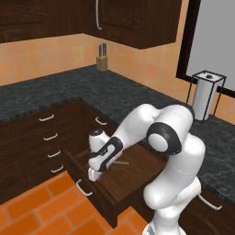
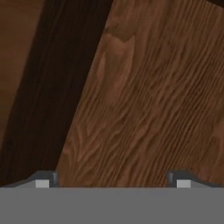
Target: Take a straw from the drawer in front and place it inside the glass cup on the dining counter.
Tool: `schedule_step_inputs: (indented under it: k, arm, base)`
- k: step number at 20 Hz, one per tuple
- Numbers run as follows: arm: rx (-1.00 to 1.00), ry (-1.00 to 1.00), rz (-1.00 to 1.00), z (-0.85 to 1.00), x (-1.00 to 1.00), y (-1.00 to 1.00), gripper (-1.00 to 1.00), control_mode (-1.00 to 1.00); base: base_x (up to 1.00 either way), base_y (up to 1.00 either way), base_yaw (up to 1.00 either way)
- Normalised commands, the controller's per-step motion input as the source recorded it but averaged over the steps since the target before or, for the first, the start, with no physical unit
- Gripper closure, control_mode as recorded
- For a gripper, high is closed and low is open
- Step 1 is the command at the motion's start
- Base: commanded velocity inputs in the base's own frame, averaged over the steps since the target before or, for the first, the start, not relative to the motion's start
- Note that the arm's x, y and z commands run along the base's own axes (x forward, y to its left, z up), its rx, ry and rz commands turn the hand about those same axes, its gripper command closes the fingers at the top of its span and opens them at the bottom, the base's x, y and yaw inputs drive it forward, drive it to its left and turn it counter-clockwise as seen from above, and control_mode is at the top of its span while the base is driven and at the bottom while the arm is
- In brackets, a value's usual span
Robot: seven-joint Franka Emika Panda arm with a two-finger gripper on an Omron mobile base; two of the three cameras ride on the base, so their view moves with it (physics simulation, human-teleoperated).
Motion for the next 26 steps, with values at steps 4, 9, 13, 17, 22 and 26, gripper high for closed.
schedule_step_inputs:
  k: [4,9,13,17,22,26]
  arm:
    - [0.04,-0.03,0.00,-0.23,-0.58,0.90,-1.00,-1.00]
    - [0.05,-0.04,-0.02,0.12,-0.45,0.63,-1.00,-1.00]
    - [0.00,0.00,-0.18,0.64,0.30,-0.44,-1.00,-1.00]
    - [0.00,0.00,-0.11,0.15,0.78,-0.56,-1.00,-1.00]
    - [0.00,-0.01,0.00,-0.17,0.63,-0.24,-1.00,-1.00]
    - [0.00,-0.04,0.00,-0.41,0.64,-0.01,-1.00,-1.00]
  base:
    - [0.00,0.00,0.00]
    - [0.00,0.00,0.00]
    - [0.00,0.00,0.00]
    - [0.00,0.00,0.00]
    - [0.00,0.00,0.00]
    - [0.00,0.00,0.00]
